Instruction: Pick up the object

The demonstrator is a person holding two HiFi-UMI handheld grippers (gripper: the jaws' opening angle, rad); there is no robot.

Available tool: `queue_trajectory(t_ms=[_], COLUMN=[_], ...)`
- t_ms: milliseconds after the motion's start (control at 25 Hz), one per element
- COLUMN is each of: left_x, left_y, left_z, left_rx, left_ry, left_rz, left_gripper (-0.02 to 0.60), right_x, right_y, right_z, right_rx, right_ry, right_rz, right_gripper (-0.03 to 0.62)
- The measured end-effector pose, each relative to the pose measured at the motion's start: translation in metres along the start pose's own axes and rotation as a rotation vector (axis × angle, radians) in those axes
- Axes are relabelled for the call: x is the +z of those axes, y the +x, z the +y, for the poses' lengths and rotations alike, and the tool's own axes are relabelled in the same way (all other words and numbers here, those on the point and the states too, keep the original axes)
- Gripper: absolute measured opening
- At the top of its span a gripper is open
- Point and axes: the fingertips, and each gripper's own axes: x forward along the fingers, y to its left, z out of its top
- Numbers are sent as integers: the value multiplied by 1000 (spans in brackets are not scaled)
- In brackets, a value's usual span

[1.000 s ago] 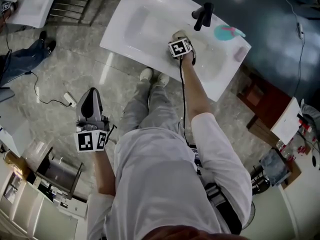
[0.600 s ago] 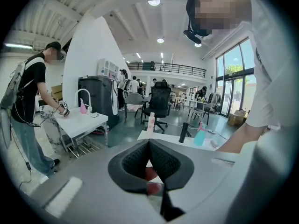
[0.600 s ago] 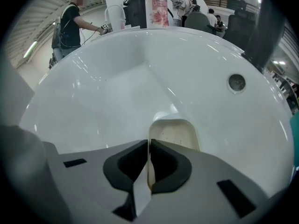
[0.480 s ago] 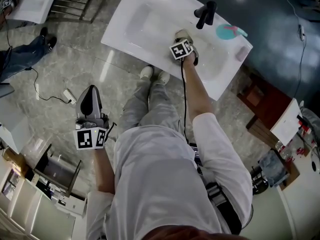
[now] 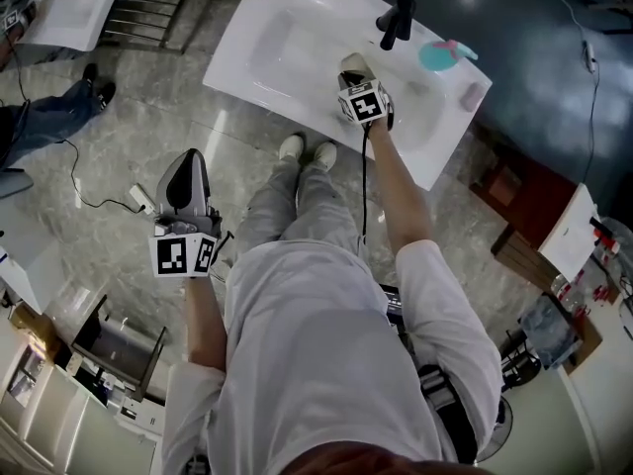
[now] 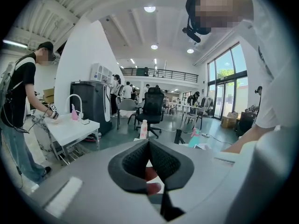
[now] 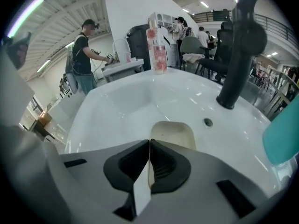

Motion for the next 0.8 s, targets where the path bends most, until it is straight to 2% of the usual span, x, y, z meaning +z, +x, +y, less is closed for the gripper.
queue_trajectory(t_ms=[400,800], left_x=[38,66], left_y=[4,-13], left_z=[-28,-33], left_rx=[-108,-129], left_ry=[34,44], left_rz=[-103,-202], left_gripper=[0,-1], right_x=[52,95], right_y=[-91,-170], right_z=[38,77], right_rx=[19,17], right_ry=[-38,-80], right_rz=[-190,-362], right_gripper=[14,14])
